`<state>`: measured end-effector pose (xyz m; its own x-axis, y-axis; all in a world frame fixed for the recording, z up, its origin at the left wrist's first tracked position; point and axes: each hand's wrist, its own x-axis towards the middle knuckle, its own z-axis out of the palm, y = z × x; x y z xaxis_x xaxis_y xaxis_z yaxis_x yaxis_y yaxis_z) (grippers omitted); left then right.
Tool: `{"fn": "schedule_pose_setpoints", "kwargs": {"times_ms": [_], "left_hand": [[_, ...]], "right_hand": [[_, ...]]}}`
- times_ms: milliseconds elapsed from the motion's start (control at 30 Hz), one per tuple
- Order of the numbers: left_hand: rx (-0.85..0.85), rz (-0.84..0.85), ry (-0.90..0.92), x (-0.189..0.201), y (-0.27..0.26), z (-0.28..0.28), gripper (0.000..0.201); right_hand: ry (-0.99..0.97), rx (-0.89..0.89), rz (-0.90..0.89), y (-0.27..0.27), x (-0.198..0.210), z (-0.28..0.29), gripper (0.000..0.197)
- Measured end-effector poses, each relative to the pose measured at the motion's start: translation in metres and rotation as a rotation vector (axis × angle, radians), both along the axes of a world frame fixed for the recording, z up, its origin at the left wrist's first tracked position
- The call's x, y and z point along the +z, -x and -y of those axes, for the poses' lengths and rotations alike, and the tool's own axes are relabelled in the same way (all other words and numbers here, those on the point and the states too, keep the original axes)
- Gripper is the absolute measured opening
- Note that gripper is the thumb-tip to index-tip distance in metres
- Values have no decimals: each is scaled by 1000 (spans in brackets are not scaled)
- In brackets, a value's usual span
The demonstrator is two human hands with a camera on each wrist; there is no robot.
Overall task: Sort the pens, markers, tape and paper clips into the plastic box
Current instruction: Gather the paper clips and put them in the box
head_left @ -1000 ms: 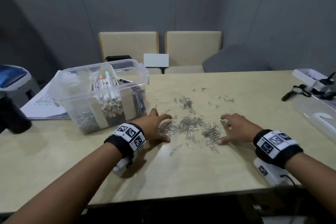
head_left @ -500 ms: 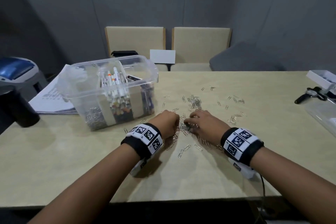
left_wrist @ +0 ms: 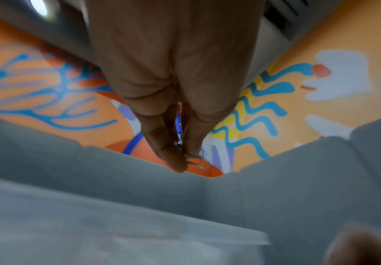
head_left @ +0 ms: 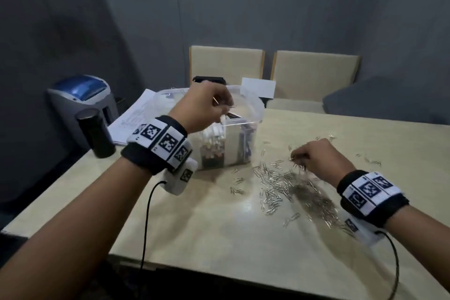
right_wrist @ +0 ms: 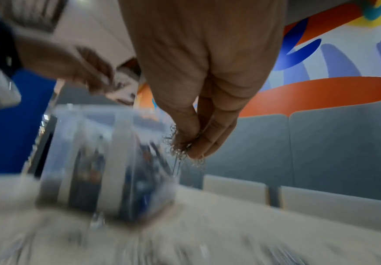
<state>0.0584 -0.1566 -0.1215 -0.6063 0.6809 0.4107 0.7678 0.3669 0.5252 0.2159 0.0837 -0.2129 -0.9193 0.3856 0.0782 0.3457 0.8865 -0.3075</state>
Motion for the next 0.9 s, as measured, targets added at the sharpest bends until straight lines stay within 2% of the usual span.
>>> {"fn": "schedule_pose_setpoints", "kwargs": {"times_ms": [100, 200, 300, 333, 400, 500, 633, 767, 833, 900], "left_hand": [[154, -55, 16, 11, 32, 33, 8], [278, -67, 117, -1, 58, 56, 8], [286, -108, 301, -21, 67, 66, 10], [277, -99, 294, -25, 68, 67, 13], [292, -58, 176, -30, 69, 68, 19], [372, -120, -63, -34, 71, 68, 25], [496, -149, -269, -34, 69, 72, 28], [470, -180, -341, -25, 63, 74, 27], [436, -213, -348, -21, 59, 73, 25], [396, -234, -352, -18, 54, 69, 23]], "right_hand": [[42, 52, -159, 16, 39, 16, 19], [89, 128, -295, 39, 78, 41, 19], [198, 236, -379, 75, 104, 70, 19], [236, 269, -389, 88, 109, 81, 19], [310, 321, -407, 114, 113, 105, 20], [355, 357, -397, 145, 107, 141, 21], [289, 391, -325, 174, 88, 171, 20], [97, 522, -129, 176, 78, 181, 26], [115, 554, -120, 170, 78, 177, 28], [175, 544, -193, 160, 79, 166, 28]]}}
